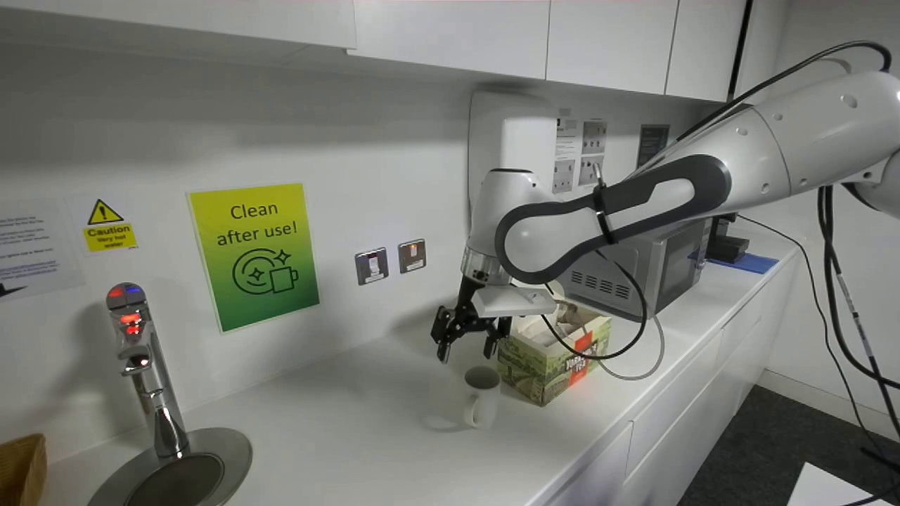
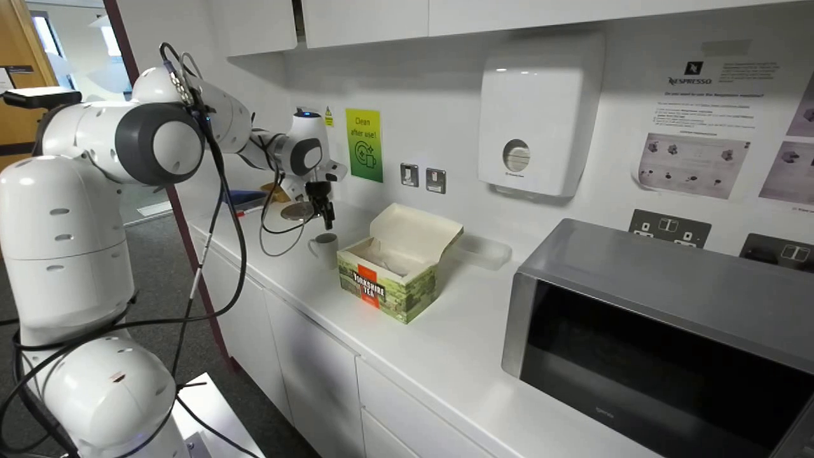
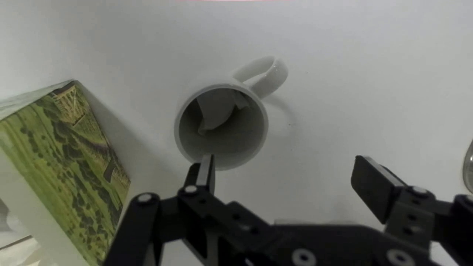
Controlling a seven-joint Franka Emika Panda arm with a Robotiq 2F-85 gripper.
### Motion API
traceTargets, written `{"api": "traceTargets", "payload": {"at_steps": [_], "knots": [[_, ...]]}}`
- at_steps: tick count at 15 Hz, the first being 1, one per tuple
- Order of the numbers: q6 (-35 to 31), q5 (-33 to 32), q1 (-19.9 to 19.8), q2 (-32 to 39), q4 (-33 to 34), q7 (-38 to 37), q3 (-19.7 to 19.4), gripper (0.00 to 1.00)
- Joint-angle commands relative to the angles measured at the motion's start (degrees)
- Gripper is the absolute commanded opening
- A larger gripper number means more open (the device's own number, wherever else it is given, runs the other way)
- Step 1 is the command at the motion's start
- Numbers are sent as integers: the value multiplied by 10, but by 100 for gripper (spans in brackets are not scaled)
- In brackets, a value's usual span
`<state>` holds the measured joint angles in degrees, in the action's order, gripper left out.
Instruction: Put the tea bag in the cup
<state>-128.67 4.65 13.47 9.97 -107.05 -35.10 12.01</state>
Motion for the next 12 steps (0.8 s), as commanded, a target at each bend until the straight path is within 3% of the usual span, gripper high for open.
{"api": "traceTargets", "payload": {"at_steps": [1,12], "knots": [[14,-14,5,-44,-22,-3,-11,100],[164,-51,-12,-217,-108,-7,-6,100]]}}
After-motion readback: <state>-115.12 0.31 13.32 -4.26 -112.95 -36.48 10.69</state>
